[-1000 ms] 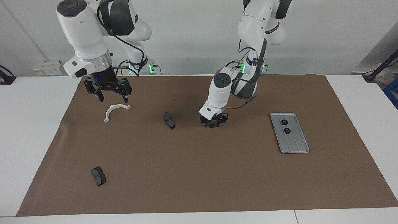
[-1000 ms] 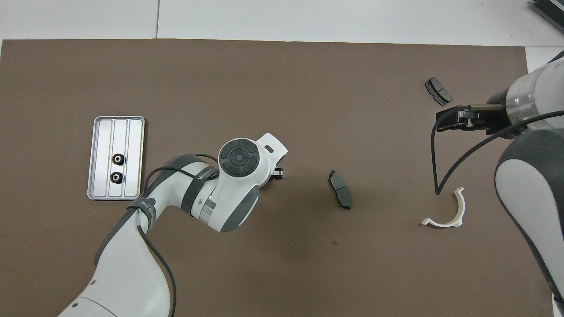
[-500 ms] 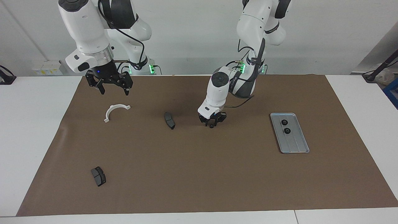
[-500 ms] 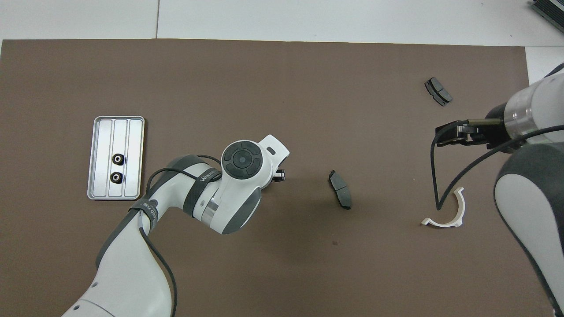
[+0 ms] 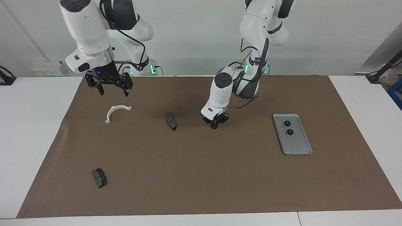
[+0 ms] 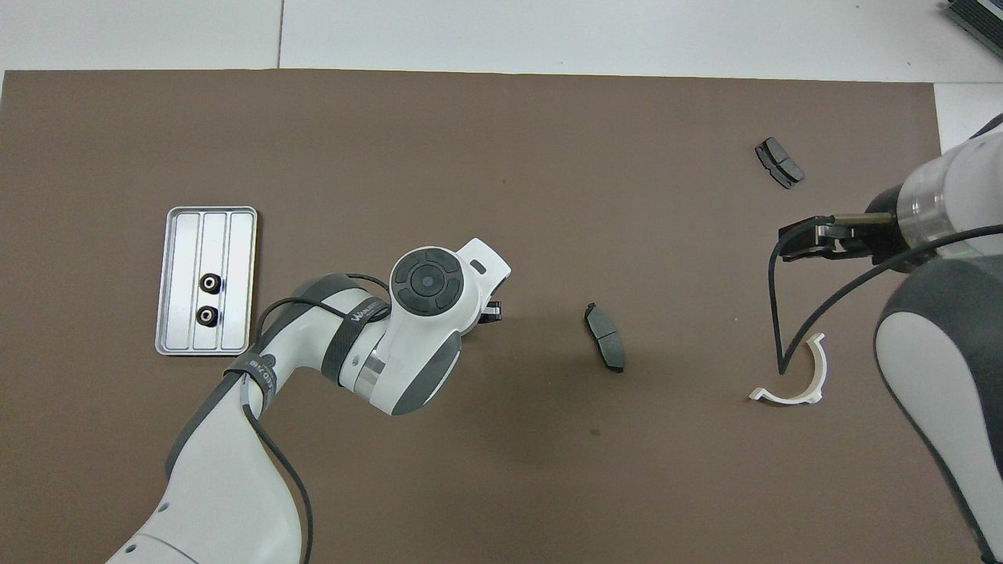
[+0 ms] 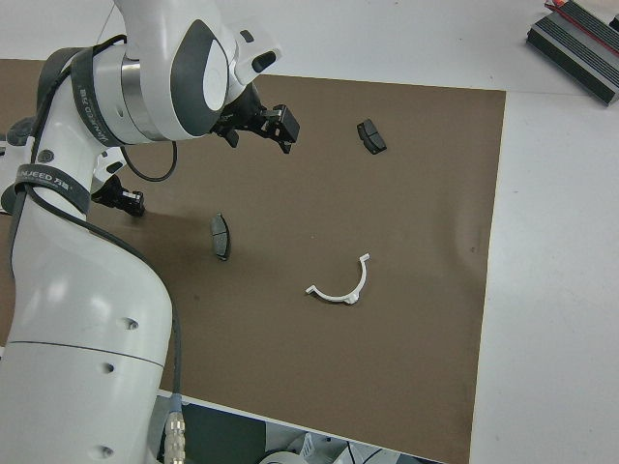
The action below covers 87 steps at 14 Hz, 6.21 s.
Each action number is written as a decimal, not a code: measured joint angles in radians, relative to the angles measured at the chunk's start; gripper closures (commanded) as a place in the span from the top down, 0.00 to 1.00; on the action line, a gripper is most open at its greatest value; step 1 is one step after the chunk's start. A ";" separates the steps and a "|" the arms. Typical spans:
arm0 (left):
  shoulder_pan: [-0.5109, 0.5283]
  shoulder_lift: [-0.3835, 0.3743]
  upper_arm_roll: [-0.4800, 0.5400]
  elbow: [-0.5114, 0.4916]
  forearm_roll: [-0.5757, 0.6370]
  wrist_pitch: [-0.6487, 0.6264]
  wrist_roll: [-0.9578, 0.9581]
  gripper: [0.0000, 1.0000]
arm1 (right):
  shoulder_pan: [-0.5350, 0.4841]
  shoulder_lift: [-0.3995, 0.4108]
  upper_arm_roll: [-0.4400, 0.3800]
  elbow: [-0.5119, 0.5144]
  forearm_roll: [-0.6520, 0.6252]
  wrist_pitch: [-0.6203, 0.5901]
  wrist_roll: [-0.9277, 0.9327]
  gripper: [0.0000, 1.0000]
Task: Pick bearing gear from pile to tray
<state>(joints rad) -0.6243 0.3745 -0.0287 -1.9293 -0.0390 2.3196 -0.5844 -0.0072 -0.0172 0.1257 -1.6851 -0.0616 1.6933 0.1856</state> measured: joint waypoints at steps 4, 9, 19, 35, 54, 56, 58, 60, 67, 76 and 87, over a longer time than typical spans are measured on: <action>0.013 0.000 0.006 0.025 -0.001 -0.021 -0.008 0.07 | 0.000 -0.001 0.000 -0.002 0.001 0.000 -0.001 1.00; 0.213 -0.018 0.017 0.185 0.000 -0.183 0.082 0.07 | 0.000 -0.001 0.000 -0.004 0.001 0.000 -0.001 1.00; 0.631 -0.115 0.019 0.010 -0.001 -0.276 0.757 0.10 | 0.001 -0.007 0.000 -0.019 0.042 -0.004 0.019 1.00; 0.617 -0.216 -0.006 0.229 -0.001 -0.538 0.762 1.00 | 0.002 -0.027 0.006 -0.053 0.042 -0.003 0.043 1.00; 0.620 -0.418 0.006 0.352 0.019 -0.699 0.741 1.00 | -0.005 0.000 0.001 0.056 0.042 -0.041 0.043 1.00; 0.620 -0.375 0.005 0.357 0.023 -0.678 0.741 1.00 | -0.006 0.006 0.001 0.063 0.042 -0.045 0.043 1.00; 0.620 -0.319 0.004 0.420 0.023 -0.696 0.740 1.00 | -0.006 0.007 0.001 0.063 0.042 -0.045 0.043 1.00; 0.620 -0.257 0.004 0.525 0.023 -0.769 0.739 1.00 | -0.006 0.009 0.001 0.063 0.042 -0.045 0.043 1.00; 0.617 -0.224 -0.003 0.602 0.029 -0.816 0.657 1.00 | -0.006 0.012 0.002 0.063 0.042 -0.045 0.043 1.00; 0.617 -0.227 -0.003 0.600 0.029 -0.824 0.647 1.00 | -0.003 0.012 0.005 0.058 0.042 -0.047 0.043 1.00; 0.617 -0.227 -0.003 0.598 0.029 -0.825 0.646 1.00 | -0.003 0.012 0.005 0.057 0.042 -0.047 0.043 1.00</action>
<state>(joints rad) -0.0069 0.1472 -0.0314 -1.3312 -0.0102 1.4944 0.0612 -0.0099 -0.0052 0.1303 -1.6279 -0.0191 1.6465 0.2289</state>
